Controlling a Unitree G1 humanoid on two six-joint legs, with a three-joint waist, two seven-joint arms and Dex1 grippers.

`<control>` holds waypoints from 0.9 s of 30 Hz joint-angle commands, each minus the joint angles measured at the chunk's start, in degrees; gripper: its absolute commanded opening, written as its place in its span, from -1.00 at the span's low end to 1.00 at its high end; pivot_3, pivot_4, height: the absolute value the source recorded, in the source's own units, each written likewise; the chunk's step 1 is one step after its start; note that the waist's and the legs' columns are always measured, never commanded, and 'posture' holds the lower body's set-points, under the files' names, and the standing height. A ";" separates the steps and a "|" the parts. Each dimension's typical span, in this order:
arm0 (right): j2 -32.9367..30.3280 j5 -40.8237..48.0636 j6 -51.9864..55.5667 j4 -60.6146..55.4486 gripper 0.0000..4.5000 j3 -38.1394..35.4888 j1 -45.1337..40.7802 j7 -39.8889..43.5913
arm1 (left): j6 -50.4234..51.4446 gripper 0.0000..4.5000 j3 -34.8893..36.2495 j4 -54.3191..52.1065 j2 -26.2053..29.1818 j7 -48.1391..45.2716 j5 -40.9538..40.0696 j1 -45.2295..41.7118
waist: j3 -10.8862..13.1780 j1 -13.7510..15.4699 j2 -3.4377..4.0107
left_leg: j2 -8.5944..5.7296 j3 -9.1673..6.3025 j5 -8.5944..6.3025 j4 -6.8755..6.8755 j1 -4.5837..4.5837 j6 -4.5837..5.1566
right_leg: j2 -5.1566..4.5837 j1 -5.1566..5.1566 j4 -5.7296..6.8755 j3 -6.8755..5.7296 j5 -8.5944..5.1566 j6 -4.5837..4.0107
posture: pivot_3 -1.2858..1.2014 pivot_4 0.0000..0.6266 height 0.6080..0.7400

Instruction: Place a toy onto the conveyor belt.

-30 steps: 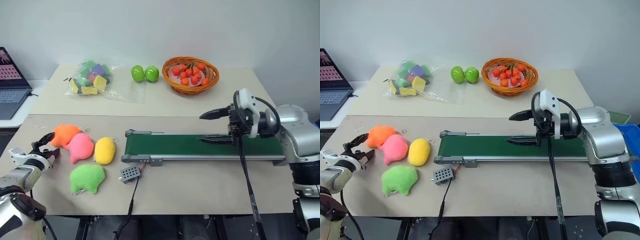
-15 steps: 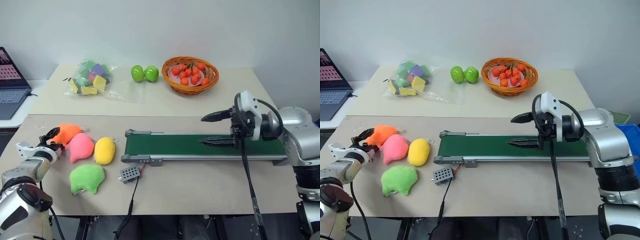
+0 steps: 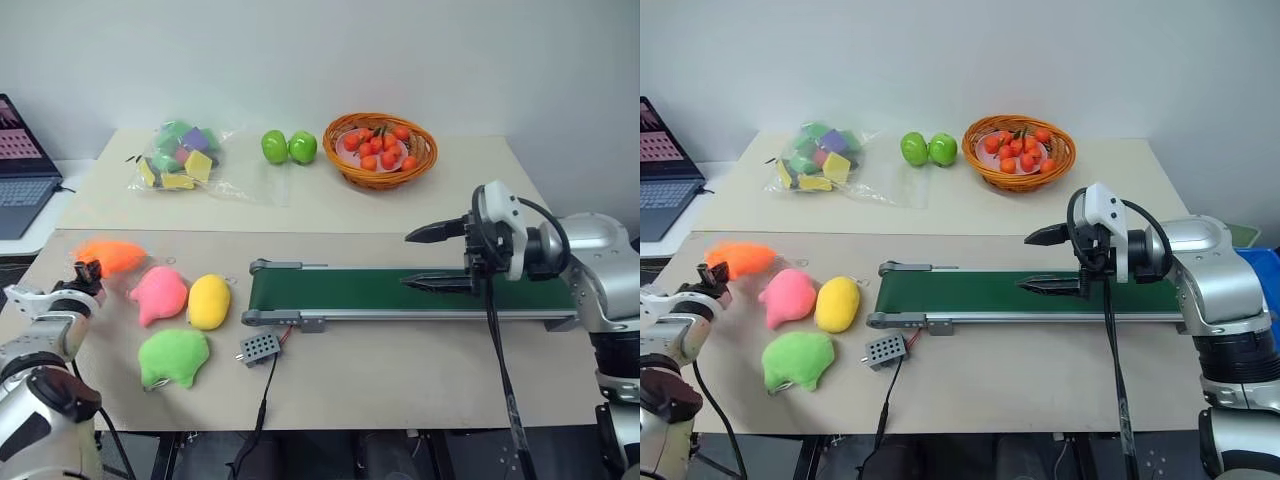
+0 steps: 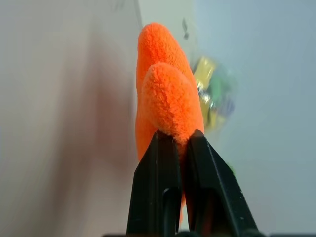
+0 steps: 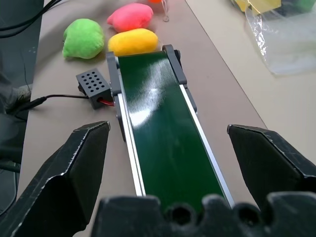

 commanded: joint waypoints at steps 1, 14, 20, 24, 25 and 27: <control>0.41 0.57 -1.63 -0.25 1.00 -1.11 -0.96 -0.27 | -9.10 -0.97 -2.34 -5.54 2.61 -3.60 1.65 -7.15 | -0.01 0.21 -0.03 | 0.00 -0.01 0.01 0.00 -0.01 -0.01 | -0.01 0.01 0.00 -0.02 0.00 0.00 | 0.03 -0.52 0.97; 1.51 0.31 -2.67 -0.80 1.00 -1.55 0.72 -1.57 | -26.99 -0.97 -45.02 -38.45 -11.79 -10.58 33.69 -9.94 | -0.01 0.60 -0.01 | -0.13 0.01 0.03 0.01 -0.21 -0.05 | -0.04 0.10 -0.19 0.06 0.16 0.24 | 0.03 -0.52 0.97; 1.35 0.46 -2.99 -1.23 1.00 -1.89 1.90 -2.45 | -32.49 -0.97 -54.65 -54.14 -12.17 -13.60 41.81 -3.10 | -0.01 -0.46 -0.01 | -0.11 0.01 0.08 0.04 -0.53 -0.14 | -0.02 -0.25 -0.18 0.11 0.17 0.25 | 0.03 -0.52 0.97; 1.54 0.56 -3.05 -1.61 1.00 -2.00 2.42 -3.23 | -46.13 -0.97 -60.73 -57.41 -8.14 -13.53 53.04 0.09 | -0.01 -0.29 0.00 | -0.12 0.03 0.00 0.06 -0.41 0.01 | -0.02 -0.15 -0.15 0.15 0.18 0.27 | 0.03 -0.52 0.97; 1.57 0.59 -3.05 -1.76 1.00 -1.98 2.56 -3.38 | -50.83 -0.97 -62.52 -57.74 -6.29 -13.28 56.82 0.95 | -0.01 -0.18 0.00 | -0.12 0.03 0.00 0.06 -0.36 0.01 | -0.02 -0.11 -0.16 0.15 0.18 0.26 | 0.03 -0.52 0.97; 1.62 0.65 -2.98 -2.07 1.00 -1.98 2.82 -3.68 | -61.30 -0.97 -65.18 -59.47 -1.93 -11.36 65.22 3.44 | -0.01 -0.07 0.00 | -0.12 0.03 0.00 0.07 -0.35 0.01 | -0.02 -0.11 -0.20 0.15 0.18 0.26 | 0.03 -0.52 0.97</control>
